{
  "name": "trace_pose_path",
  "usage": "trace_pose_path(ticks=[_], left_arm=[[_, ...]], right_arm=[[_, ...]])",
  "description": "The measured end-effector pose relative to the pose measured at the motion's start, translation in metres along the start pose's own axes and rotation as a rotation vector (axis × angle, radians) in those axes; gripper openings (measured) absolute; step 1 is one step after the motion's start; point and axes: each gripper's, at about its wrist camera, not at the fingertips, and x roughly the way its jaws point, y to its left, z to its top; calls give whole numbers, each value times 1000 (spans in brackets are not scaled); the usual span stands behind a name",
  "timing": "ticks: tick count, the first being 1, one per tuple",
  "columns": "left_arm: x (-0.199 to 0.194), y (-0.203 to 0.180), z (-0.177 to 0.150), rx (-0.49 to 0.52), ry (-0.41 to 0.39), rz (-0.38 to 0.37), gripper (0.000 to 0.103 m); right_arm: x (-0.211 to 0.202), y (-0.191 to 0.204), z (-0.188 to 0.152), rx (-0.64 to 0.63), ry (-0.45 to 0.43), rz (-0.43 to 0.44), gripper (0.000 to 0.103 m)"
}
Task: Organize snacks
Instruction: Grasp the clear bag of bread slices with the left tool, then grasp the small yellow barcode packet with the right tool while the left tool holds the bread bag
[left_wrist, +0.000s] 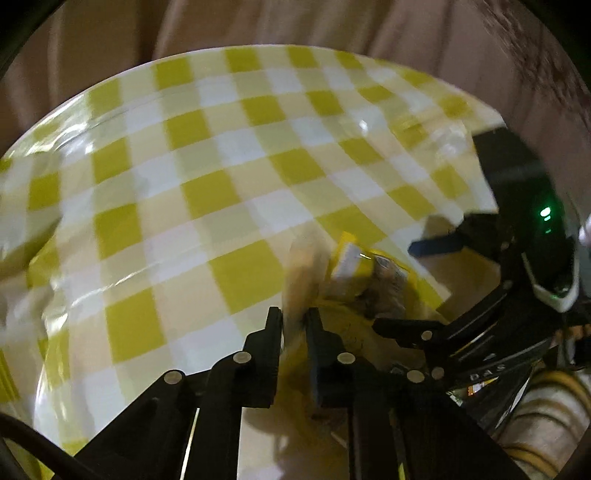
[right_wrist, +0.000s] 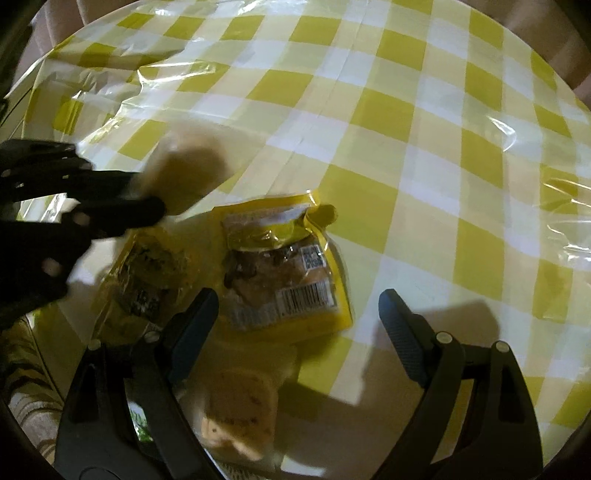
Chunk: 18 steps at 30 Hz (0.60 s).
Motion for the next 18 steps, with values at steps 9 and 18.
trace_pose_path(ticks=[9,18], left_arm=[[-11,15,-15,-115,-25,-2,9],[-22,23,-40,-181,-18,26,9]], right_arm=[[7,-2,12,41,-11,61,84],[0,1,10,37,-37,81,52]])
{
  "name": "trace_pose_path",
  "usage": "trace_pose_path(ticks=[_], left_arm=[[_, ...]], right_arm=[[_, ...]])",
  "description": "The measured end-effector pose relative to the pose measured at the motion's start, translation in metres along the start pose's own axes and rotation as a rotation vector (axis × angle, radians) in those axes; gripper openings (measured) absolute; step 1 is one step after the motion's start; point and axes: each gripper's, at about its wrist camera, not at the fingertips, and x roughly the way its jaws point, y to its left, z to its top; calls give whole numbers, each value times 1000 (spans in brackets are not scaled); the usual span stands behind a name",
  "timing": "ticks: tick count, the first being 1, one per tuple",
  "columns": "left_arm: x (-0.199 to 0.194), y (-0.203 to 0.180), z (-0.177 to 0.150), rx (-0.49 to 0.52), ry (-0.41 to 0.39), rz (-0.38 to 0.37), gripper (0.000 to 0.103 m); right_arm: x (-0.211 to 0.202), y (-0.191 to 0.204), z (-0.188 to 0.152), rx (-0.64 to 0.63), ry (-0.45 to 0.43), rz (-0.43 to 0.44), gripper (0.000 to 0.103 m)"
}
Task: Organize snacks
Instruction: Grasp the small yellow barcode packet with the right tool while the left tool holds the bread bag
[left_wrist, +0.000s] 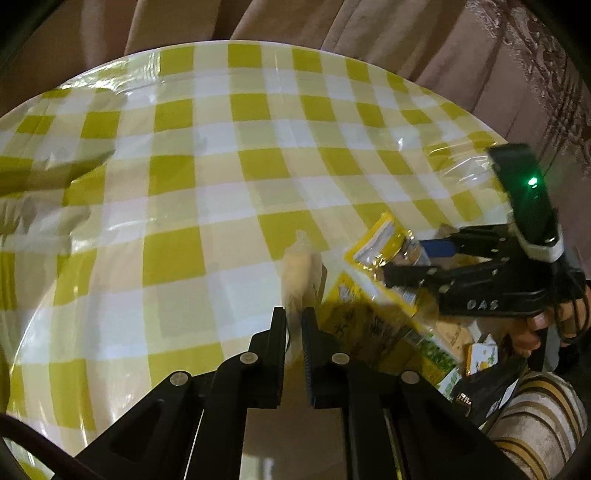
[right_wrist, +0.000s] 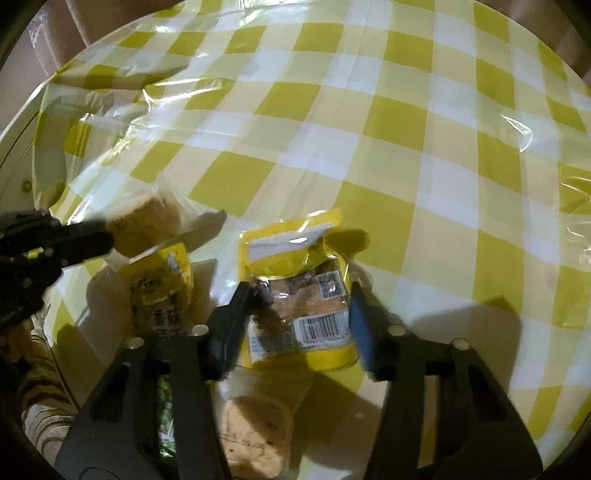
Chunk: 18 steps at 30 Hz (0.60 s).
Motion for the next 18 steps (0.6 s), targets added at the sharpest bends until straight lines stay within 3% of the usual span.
trace_pose_path(ticks=[7,18], left_arm=[[1,3,-4,-16,15,15,9],[3,3,-3,-10,16,12,9]], right_arm=[[-23,-1,-4,5,-57,22,28],[-24,20,-4,-58,-53,74,28]])
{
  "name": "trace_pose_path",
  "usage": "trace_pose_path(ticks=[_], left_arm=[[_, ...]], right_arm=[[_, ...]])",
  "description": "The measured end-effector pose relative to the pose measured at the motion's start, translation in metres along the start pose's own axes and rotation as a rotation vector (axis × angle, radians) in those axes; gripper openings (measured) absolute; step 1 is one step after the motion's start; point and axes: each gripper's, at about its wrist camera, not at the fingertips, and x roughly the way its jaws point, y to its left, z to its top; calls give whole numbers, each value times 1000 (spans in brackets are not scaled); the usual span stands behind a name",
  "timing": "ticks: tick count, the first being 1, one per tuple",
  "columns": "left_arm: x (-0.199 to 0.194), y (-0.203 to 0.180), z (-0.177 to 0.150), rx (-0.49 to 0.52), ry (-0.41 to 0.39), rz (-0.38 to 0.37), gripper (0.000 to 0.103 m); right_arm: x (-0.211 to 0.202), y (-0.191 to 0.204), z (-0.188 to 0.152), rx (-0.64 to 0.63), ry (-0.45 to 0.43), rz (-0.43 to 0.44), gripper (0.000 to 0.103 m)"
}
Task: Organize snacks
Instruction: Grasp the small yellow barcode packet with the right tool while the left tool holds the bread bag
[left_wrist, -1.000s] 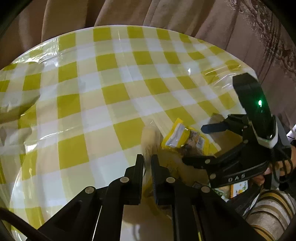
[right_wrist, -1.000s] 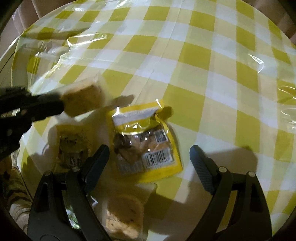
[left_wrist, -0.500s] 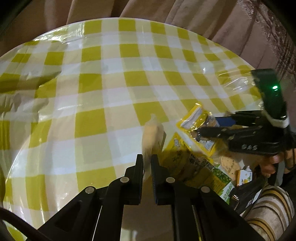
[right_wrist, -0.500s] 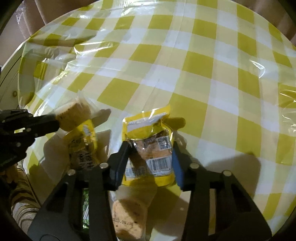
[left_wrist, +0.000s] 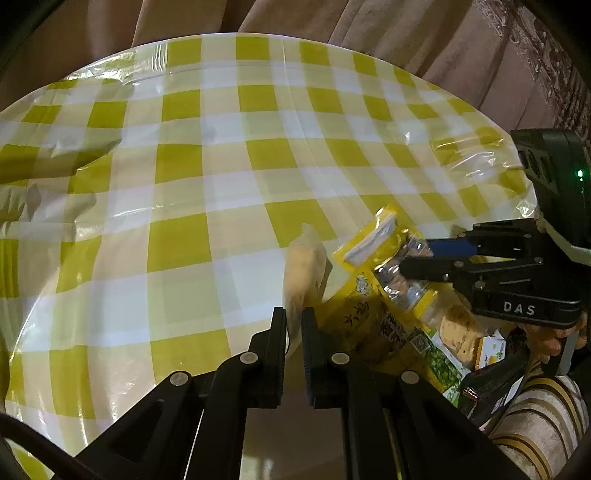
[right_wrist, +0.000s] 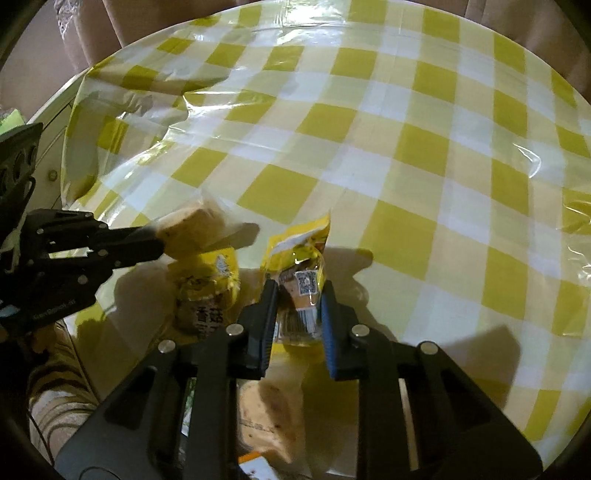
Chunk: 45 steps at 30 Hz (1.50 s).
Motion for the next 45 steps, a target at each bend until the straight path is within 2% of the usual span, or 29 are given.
trace_pose_path(ticks=[2,6,9,11,14,16,19,20,22,24,26,32,39,40,45], left_arm=[[0,0,0,-1,0,-1,9],[0,0,0,-1,1,-4,9],[1,1,0,-3,0,-7,9],[1,0,0,-1,0,-8,9],[2,0,1,-1,-1,-9,9],[2,1,1,-3,0,-11,9],[3,1,1,-5,0,-13,9],[4,1,1,-5,0,-10,9],[4,0,1,-1,-1,4,9],[4,0,1,-1,-2,5,9],[4,1,1,-5,-3,-4,9],[6,-3,0,12,4,-14,9],[16,1,-3,-10,40,-27,5],[16,2,-3,-12,39,-25,4],[13,3,-3,-24,30,-18,2]], right_arm=[[4,3,0,2,20,34,34],[14,14,-2,-19,52,50,34],[17,15,0,5,56,109,34],[22,15,1,12,68,101,37],[23,14,3,26,63,78,47],[26,13,5,34,69,74,59],[32,18,7,29,70,80,66],[33,22,8,10,75,68,65],[35,33,10,-30,84,95,45],[33,41,11,-54,77,124,41],[32,47,8,-88,71,114,41],[22,37,9,31,31,199,41],[32,45,9,41,50,182,42],[35,46,9,43,52,173,39],[32,53,11,4,27,145,34]])
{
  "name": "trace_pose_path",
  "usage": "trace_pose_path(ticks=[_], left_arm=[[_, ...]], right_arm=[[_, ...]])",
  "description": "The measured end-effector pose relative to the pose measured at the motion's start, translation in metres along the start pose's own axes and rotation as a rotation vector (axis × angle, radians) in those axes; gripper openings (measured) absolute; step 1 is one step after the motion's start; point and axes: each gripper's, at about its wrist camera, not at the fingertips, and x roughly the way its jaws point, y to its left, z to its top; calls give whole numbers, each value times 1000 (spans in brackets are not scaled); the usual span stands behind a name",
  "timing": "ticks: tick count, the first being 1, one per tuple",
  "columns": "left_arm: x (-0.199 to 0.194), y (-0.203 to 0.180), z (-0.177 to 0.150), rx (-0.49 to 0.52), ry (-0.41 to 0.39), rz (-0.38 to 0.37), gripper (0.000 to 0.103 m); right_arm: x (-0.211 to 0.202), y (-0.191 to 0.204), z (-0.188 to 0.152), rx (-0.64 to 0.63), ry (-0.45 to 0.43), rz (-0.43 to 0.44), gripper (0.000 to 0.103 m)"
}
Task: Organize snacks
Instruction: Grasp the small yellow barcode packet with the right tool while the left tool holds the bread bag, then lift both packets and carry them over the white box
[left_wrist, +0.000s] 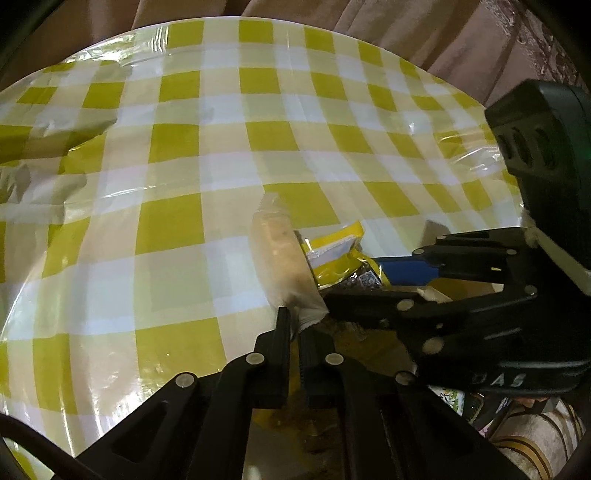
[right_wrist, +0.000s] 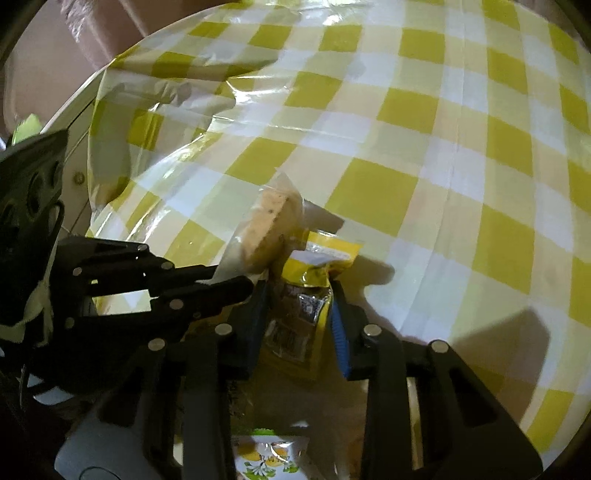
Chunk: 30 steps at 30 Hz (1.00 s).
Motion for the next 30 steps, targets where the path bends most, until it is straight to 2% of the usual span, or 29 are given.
trace_pose_path(ticks=[1,3,9,18,23,30], left_arm=[[-2,0,0,-3,-6,-2,2],[-4,1,-1,-6,-13,2,2],[-15,3,-2,-25,-41,21,2],[-43,-8,-5,-24,-100,58,2],[-60,-27,-10,-13,-124,51,2],[-72,-73,-19,44,-126,17,2]], right_arm=[[-2,-1,0,6,-10,5,28],[-9,-8,2,35,-27,28,28],[-18,-10,-3,35,-42,5,27],[-53,-33,-9,110,-120,2,23],[-72,-45,-20,147,-146,0,23],[-111,-65,-48,214,-189,-10,23]])
